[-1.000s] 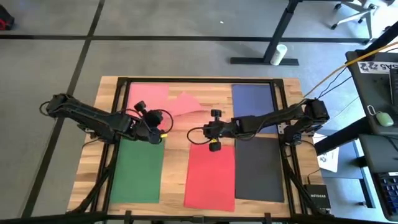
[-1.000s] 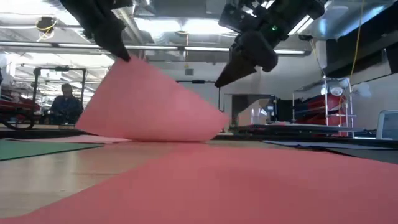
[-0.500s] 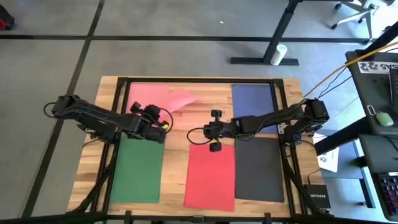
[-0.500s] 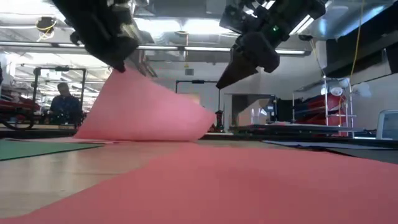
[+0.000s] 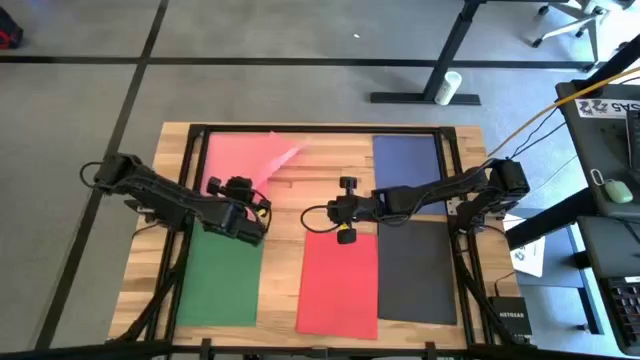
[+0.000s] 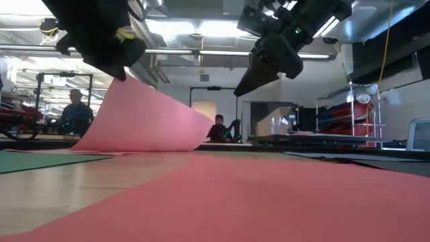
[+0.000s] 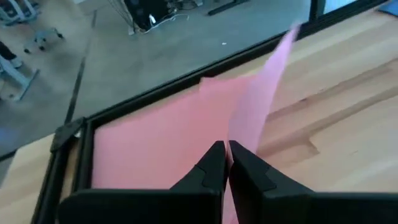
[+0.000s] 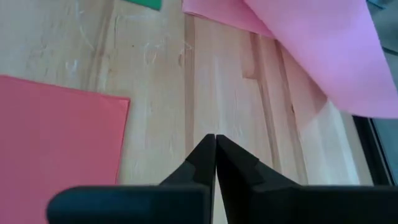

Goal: Organize paper
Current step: Stack the pink paper on top of the pink paper

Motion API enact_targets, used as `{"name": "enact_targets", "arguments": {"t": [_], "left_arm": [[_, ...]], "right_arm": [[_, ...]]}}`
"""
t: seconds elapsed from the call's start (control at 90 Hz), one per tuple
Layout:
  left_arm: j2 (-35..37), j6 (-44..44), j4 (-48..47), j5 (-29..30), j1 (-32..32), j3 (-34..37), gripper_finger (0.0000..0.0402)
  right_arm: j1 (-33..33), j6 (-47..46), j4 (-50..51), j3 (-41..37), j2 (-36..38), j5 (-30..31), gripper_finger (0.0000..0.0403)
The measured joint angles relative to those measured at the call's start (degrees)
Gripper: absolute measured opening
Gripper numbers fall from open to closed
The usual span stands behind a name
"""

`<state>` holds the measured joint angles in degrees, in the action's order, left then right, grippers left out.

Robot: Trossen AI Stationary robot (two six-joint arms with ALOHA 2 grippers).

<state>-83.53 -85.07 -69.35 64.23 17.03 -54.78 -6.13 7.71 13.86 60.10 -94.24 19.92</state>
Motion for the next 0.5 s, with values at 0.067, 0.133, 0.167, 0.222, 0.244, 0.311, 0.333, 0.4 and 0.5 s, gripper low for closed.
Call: {"name": "enact_targets", "arguments": {"t": [0.067, 0.133, 0.167, 0.222, 0.244, 0.311, 0.333, 0.4, 0.5], "left_arm": [[-2.0, -1.7, -2.4, -0.1, 1.0, -2.6, 0.0000], [-4.5, -4.0, -6.4, -0.6, 1.9, -5.6, 0.0000], [-6.0, -5.6, -8.9, -0.8, 2.3, -7.2, 0.0000], [-8.7, -9.4, -14.1, -1.6, 3.1, -10.0, 0.0000], [-9.8, -11.2, -16.7, -2.3, 3.3, -11.2, 0.0000], [-12.8, -16.4, -21.0, -4.6, 3.9, -13.8, 0.0000], [-13.3, -16.0, -20.4, -4.9, 4.1, -14.1, 0.0000], [-14.0, -15.0, -20.1, -6.4, 4.3, -14.5, 0.0000], [-15.1, -16.8, -20.6, -8.6, 4.7, -15.3, 0.0000]], "right_arm": [[0.0, -0.1, 0.0, 0.0, 0.0, 0.0, 0.0001], [0.0, -0.1, 0.0, 0.0, 0.0, 0.0, 0.0001], [0.0, -0.1, 0.0, 0.0, 0.0, 0.0, 0.0001], [0.0, -0.1, 0.1, 0.0, 0.0, 0.0, 0.0001], [0.0, -0.2, 0.2, 0.0, 0.0, 0.0, 0.0001], [0.0, -0.2, 0.6, 0.0, 0.0, 0.0, 0.0001], [0.0, -0.2, 1.0, 0.0, 0.0, 0.0, 0.0001], [0.0, -0.2, 2.0, 0.0, 0.0, 0.0, 0.0001], [0.0, -0.6, 3.9, -0.1, 0.0, -0.1, 0.0001]]}}
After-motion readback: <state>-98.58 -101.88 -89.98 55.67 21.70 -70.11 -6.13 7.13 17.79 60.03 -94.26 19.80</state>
